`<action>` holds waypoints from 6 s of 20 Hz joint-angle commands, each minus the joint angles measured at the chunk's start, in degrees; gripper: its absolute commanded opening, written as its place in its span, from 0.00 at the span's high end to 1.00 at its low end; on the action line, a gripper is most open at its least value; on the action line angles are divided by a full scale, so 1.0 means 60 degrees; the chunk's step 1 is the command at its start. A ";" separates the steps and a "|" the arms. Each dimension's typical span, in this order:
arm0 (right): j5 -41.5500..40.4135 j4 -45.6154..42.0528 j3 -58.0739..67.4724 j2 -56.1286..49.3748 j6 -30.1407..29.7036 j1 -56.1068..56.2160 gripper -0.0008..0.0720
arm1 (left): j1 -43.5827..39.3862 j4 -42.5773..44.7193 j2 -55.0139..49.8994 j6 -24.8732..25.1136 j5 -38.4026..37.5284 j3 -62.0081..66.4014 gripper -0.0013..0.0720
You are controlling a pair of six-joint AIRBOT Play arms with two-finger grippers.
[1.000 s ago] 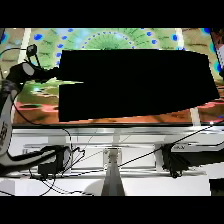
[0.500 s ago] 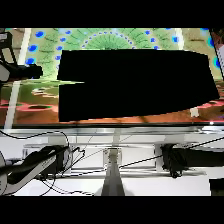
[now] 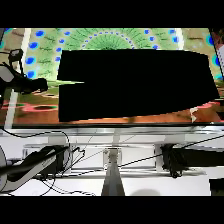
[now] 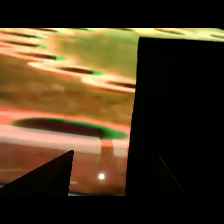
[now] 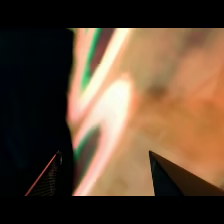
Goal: Fold the clothes and pants, and hang the long-sleeved shirts on hangers.
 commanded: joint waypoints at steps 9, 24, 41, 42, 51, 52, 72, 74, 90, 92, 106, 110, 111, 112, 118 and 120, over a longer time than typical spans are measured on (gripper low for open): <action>-0.2259 0.0710 0.0117 -0.0648 -0.0062 0.1300 0.40 | 0.0976 -0.0572 -0.0029 -0.0703 -0.0743 -0.1155 0.19; -0.2335 0.0652 0.0117 -0.0637 -0.0809 0.1300 0.96 | 0.0954 -0.2987 0.1949 -0.3056 0.0739 -0.4998 0.19; -0.1949 0.0652 0.0117 -0.0171 -0.1555 0.1300 0.96 | 0.0954 -0.4069 0.3708 -0.4728 0.6138 -0.8131 0.41; -0.1872 0.0652 0.0117 -0.0029 -0.1555 0.1300 0.96 | 0.0954 -0.4146 0.3391 -0.4659 0.6226 -0.8123 0.60; -0.0386 -0.0554 0.0117 0.2619 -0.1548 0.1300 0.96 | 0.0976 -0.4900 0.3118 -0.2415 0.7366 -0.6051 0.97; -0.0200 -0.0685 0.0117 0.2925 -0.1541 0.1300 0.96 | 0.0976 -0.4903 0.3122 -0.2317 0.7366 -0.5727 0.97; -0.2437 -0.2160 0.0117 0.4656 0.2820 0.3140 0.96 | -0.0350 -0.3191 -0.2900 -0.2080 0.7650 0.1475 0.98; -0.3501 -0.2018 0.0117 0.3934 0.3472 0.3643 0.96 | -0.0761 -0.3187 -0.4080 -0.2080 0.7781 0.2809 0.98; -0.5111 -0.2310 0.3038 -0.0248 0.3508 0.4798 0.09 | -0.1169 -0.3147 -0.6546 -0.2546 0.9861 0.4798 0.02; -0.4266 -0.2612 0.3217 -0.0248 0.3432 0.4590 0.09 | -0.0794 -0.2976 -0.6357 -0.2546 0.7912 0.4798 0.02; -0.2437 -0.2911 0.3238 -0.0244 0.2506 0.4164 0.09 | -0.0754 -0.4105 -0.6087 -0.2062 0.5552 0.2313 0.20; -0.2412 -0.2911 0.3238 -0.0244 0.2510 0.4167 0.09 | -0.0667 -0.4594 -0.6291 -0.3861 0.6914 0.2157 0.20; -0.2393 -0.2911 0.3238 -0.0244 0.2510 0.4167 0.09 | -0.0685 -0.4594 -0.6426 -0.4295 0.7104 0.2153 0.20; -0.2342 -0.2911 0.3238 -0.0244 0.2510 0.4167 0.09 | -0.0761 -0.4597 -0.6590 -0.4408 0.7348 0.2157 0.20; -0.1464 -0.2969 0.3238 -0.0244 0.2178 0.4164 0.09 | -0.0940 -0.4546 -0.6849 -0.4102 0.9249 0.2164 0.97; -0.1031 -0.3118 0.3242 -0.0244 0.1851 0.4164 0.09 | -0.0933 -0.4473 -0.6728 -0.3643 0.9202 0.2164 0.97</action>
